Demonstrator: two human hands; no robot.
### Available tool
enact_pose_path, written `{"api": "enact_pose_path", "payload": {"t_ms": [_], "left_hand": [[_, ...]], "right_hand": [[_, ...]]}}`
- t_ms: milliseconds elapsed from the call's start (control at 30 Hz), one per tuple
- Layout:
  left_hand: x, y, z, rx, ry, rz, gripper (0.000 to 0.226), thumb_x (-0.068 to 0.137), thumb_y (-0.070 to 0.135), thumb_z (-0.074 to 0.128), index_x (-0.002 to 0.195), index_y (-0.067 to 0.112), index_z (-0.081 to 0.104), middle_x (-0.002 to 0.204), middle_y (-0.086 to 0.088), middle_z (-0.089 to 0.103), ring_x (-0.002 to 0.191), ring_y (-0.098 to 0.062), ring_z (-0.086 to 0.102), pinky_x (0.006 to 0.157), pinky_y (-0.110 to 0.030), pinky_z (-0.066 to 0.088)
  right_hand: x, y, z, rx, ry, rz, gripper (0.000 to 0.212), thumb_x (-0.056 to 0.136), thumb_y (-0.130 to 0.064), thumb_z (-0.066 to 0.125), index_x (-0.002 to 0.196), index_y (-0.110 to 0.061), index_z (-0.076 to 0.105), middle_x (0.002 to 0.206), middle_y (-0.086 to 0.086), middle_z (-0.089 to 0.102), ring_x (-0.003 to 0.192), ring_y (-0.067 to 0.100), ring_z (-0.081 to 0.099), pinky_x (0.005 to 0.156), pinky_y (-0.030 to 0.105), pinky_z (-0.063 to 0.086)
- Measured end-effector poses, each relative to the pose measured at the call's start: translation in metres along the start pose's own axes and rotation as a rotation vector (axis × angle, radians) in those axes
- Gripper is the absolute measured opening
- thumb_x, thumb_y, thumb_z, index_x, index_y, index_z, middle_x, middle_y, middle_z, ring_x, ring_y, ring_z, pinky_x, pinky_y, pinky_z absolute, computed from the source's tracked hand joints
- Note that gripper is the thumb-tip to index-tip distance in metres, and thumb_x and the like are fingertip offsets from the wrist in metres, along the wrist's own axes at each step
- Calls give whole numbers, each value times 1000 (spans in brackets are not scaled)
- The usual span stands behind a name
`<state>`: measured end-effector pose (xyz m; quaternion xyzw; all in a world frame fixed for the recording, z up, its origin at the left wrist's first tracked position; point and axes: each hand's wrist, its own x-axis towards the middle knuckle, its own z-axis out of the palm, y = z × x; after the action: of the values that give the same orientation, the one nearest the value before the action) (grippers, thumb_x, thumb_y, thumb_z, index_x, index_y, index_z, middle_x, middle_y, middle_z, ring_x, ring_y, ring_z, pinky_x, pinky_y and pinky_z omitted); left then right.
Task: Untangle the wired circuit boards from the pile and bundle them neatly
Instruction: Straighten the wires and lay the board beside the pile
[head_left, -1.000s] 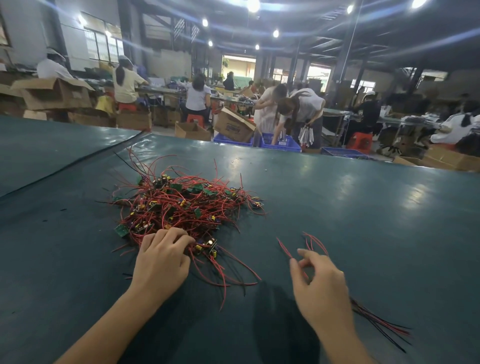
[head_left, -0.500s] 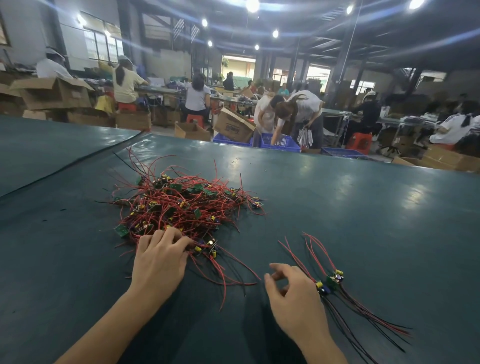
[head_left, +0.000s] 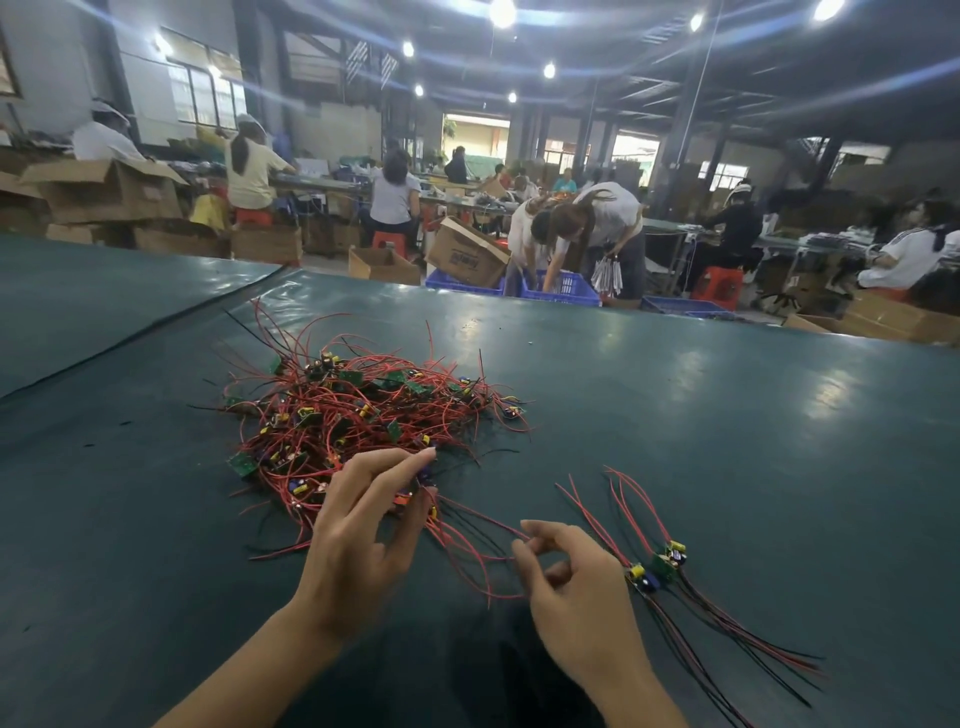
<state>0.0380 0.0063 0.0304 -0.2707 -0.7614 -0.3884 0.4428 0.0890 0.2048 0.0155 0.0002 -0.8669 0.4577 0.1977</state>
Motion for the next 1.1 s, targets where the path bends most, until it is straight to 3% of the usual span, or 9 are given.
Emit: {"api": "enact_pose_path", "payload": {"t_ms": [67, 200, 333, 400, 500, 600, 767, 967, 1100], "left_hand": [[3, 5, 2, -204, 52, -204, 23, 92, 16, 62, 115, 17, 66, 98, 3, 63, 80, -12, 61, 73, -22, 51], [11, 12, 7, -809, 164, -918, 21, 87, 19, 60, 105, 13, 70, 83, -2, 72, 73, -16, 68, 62, -20, 55], [8, 16, 11, -1158, 132, -1214, 16, 86, 8, 58, 101, 4, 65, 88, -14, 70, 73, -18, 72, 60, -20, 57], [5, 19, 15, -1215, 109, -1261, 16, 85, 8, 58, 100, 5, 62, 88, -17, 71, 76, -22, 73, 60, -22, 58], [1, 21, 18, -1255, 106, -1267, 23, 77, 9, 62, 100, 8, 61, 86, -15, 72, 80, -26, 73, 59, -25, 59], [-1, 21, 20, -1273, 72, -1268, 24, 73, 9, 65, 96, 9, 59, 90, -19, 72, 79, -27, 73, 59, -26, 59], [-9, 24, 23, -1224, -133, -1239, 22, 64, 20, 79, 80, 12, 66, 89, -19, 72, 72, -24, 72, 61, -29, 58], [-14, 18, 21, -1147, -222, -1161, 37, 59, 20, 81, 86, 3, 61, 95, -22, 72, 88, -35, 71, 58, -27, 57], [-17, 19, 21, -1068, -295, -1087, 38, 62, 23, 81, 86, 2, 61, 89, -21, 72, 87, -35, 72, 61, -27, 57]], "right_hand": [[-1, -5, 1, 104, -32, -41, 12, 86, -34, 69, 98, -36, 66, 89, -21, 66, 59, 2, 60, 57, 12, 46], [-3, -12, 5, 180, -59, -72, 17, 85, -41, 68, 100, -33, 69, 89, -21, 66, 60, 0, 59, 54, 6, 40], [-5, -16, 11, 228, 0, -33, 34, 84, -37, 71, 114, -43, 56, 93, -19, 66, 64, 6, 63, 52, 10, 42], [-5, -19, 13, 308, 97, 30, 42, 83, -33, 72, 115, -45, 49, 94, -15, 66, 64, 8, 64, 52, 14, 46], [-5, -22, 14, 414, 212, 100, 17, 81, -33, 73, 91, -32, 59, 75, -3, 66, 56, 10, 61, 52, 23, 51], [-7, -25, 19, 419, 121, 106, 18, 84, -33, 71, 70, -22, 69, 60, -3, 66, 50, 8, 56, 50, 20, 47], [-9, -39, 35, 630, 68, 207, 19, 91, -20, 64, 79, -24, 78, 79, -6, 76, 75, 3, 69, 66, 11, 50], [-10, -44, 34, 725, 164, 252, 22, 90, -17, 65, 73, -22, 77, 73, -2, 75, 67, 1, 67, 60, 10, 48], [-9, -39, 33, 751, 200, 338, 22, 88, -17, 67, 69, -19, 78, 69, 2, 74, 60, 3, 64, 55, 13, 47]]}}
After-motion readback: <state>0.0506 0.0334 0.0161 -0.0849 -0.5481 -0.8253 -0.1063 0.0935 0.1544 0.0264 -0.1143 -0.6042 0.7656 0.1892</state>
